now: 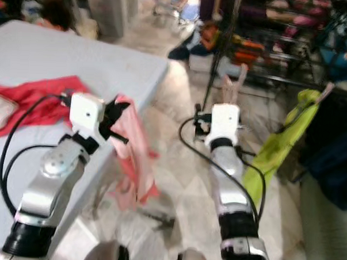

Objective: Hang hanger

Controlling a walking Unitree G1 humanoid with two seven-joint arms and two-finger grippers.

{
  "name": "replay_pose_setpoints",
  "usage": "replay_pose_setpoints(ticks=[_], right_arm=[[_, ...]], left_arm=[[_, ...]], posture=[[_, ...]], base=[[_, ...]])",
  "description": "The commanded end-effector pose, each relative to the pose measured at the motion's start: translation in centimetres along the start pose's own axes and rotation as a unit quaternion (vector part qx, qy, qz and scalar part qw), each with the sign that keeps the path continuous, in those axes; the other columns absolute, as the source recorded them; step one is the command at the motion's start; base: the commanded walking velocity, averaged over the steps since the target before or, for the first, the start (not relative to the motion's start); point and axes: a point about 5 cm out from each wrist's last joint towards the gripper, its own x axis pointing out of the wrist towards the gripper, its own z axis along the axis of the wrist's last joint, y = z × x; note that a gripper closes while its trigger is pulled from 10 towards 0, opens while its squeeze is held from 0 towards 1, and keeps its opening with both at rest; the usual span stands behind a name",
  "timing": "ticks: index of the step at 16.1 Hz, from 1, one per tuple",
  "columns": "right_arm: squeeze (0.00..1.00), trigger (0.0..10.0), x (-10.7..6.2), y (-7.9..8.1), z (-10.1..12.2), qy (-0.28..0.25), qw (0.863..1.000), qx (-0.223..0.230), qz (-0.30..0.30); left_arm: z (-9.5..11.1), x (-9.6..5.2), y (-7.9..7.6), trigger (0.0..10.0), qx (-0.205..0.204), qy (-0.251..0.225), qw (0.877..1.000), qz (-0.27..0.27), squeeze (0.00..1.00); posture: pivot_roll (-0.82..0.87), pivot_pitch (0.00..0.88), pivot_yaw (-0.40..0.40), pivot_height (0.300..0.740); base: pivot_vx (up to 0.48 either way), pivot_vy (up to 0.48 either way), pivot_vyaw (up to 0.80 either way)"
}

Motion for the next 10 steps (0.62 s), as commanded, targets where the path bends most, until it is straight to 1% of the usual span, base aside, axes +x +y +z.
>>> replay_pose_setpoints(ticks=[1,6,10], right_arm=[[0.00,10.0,0.18,-1.03,0.32,-0.005,1.000,-0.004,-0.020],[0.00,10.0,0.12,-1.02,0.32,-0.005,1.000,-0.003,-0.020],[0.00,10.0,0.09,-1.23,0.16,-0.003,1.000,-0.006,-0.022]], left_arm=[[0.92,0.27,-0.65,10.0,0.002,-0.023,1.000,-0.012,0.00],[1.20,0.24,-0.39,10.0,-0.001,-0.034,0.999,-0.010,0.00],[1.25,0.28,-0.47,10.0,-0.005,-0.037,0.999,-0.010,0.00]], posture=[[0.01,0.080,0.001,0.740],[0.01,0.081,0.000,0.740],[0.01,0.081,0.000,0.740]], base=[[0.000,0.000,-0.46],[0.000,0.000,0.00],[0.296,0.000,0.00]])
